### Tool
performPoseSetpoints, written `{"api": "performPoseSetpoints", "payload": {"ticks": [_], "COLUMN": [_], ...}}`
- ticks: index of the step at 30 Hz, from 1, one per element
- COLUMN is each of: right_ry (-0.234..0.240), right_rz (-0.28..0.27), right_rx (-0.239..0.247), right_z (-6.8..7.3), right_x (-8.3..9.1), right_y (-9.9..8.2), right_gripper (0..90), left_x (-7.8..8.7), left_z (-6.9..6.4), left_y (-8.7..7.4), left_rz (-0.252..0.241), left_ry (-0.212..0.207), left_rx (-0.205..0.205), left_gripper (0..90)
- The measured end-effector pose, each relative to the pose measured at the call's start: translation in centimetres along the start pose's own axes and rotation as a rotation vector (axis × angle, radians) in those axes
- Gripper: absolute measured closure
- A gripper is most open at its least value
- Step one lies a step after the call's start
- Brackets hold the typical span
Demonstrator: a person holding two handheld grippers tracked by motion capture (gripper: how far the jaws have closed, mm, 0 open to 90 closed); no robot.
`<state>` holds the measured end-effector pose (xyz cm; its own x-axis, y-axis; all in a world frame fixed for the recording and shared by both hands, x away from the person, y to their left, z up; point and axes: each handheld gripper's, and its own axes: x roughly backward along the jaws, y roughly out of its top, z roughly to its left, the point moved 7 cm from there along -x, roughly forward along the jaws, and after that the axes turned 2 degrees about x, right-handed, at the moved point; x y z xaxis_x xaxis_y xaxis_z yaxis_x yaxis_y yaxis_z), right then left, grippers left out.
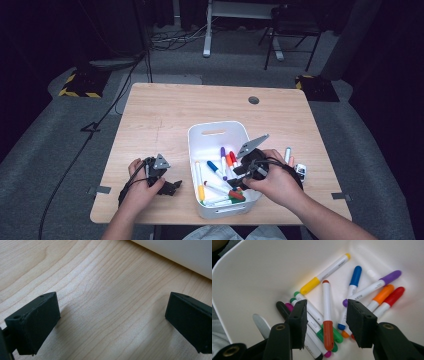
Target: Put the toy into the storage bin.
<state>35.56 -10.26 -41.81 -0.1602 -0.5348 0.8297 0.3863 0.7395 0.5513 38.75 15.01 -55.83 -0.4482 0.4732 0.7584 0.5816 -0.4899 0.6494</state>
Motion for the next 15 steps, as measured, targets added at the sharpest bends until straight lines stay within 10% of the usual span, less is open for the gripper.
{"api": "performPoseSetpoints", "payload": {"ticks": [15], "right_ry": [-0.096], "right_rz": [-0.114], "right_rx": [-0.121], "right_z": [-3.7], "right_x": [5.4], "right_y": [-2.5], "right_gripper": [54.7], "left_x": [0.0], "left_z": [0.0], "left_y": [0.0], "left_rz": [0.0], "left_ry": [0.001], "left_rx": [0.001], "left_gripper": [0.0]}}
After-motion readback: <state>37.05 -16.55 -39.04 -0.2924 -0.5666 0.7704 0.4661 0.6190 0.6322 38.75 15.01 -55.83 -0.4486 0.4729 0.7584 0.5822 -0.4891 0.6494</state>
